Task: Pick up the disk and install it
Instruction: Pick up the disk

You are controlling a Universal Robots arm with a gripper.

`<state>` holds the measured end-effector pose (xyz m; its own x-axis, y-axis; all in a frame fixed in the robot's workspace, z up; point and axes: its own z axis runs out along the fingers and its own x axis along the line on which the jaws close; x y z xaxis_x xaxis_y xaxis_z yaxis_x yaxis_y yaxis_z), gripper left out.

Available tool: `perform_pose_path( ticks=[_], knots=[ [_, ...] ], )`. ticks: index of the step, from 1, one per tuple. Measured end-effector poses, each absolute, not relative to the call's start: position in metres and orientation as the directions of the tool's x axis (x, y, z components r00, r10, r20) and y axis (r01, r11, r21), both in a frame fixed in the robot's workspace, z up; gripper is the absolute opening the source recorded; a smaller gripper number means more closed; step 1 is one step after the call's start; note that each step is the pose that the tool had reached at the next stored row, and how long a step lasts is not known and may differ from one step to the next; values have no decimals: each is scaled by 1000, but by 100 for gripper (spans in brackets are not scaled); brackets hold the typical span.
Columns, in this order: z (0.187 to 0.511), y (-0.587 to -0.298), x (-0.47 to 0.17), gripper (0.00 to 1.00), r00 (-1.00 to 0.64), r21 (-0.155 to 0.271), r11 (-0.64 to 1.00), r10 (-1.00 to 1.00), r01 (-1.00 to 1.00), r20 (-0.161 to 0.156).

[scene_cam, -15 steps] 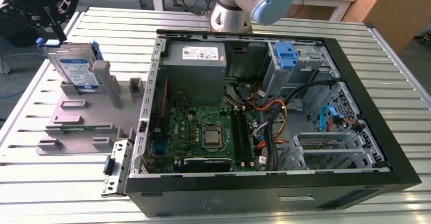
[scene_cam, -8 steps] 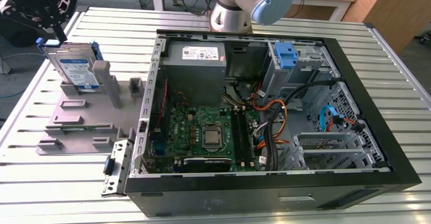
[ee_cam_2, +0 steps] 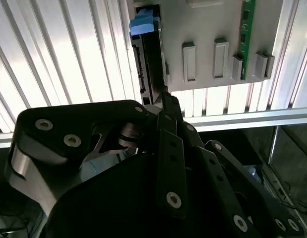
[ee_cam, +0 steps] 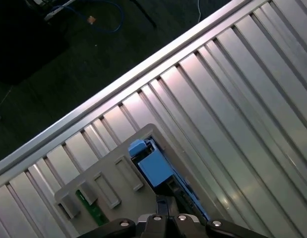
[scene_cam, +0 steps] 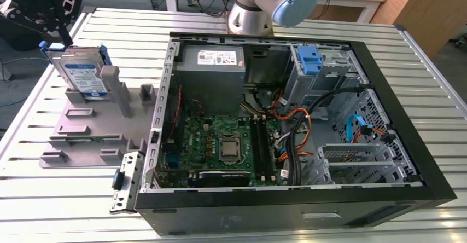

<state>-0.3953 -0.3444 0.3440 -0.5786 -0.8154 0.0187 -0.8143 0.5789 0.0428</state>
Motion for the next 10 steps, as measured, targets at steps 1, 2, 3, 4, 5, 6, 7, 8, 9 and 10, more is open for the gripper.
perform_pose_path(
  ticks=[1, 2, 3, 4, 5, 6, 7, 8, 9, 10],
  knots=[
    [344, -344, -395, 11, -566, 43, 566, -824, -823, 19],
    [344, -344, -395, 11, -553, 43, 553, -833, -832, 19],
    [344, -344, -395, 11, -540, 43, 540, -842, -841, 19],
    [344, -344, -395, 11, -526, 43, 526, -850, -849, 19],
    [344, -344, -395, 11, -512, 43, 512, -859, -858, 19],
    [344, -344, -395, 11, -496, 43, 496, -868, -867, 19],
    [343, -344, -395, 11, -481, 43, 482, -876, -875, 19],
    [343, -344, -395, 11, -467, 43, 467, -884, -883, 19],
    [343, -344, -395, 11, -452, 43, 452, -892, -891, 19],
    [343, -344, -395, 11, -436, 43, 437, -900, -899, 19]
  ],
)
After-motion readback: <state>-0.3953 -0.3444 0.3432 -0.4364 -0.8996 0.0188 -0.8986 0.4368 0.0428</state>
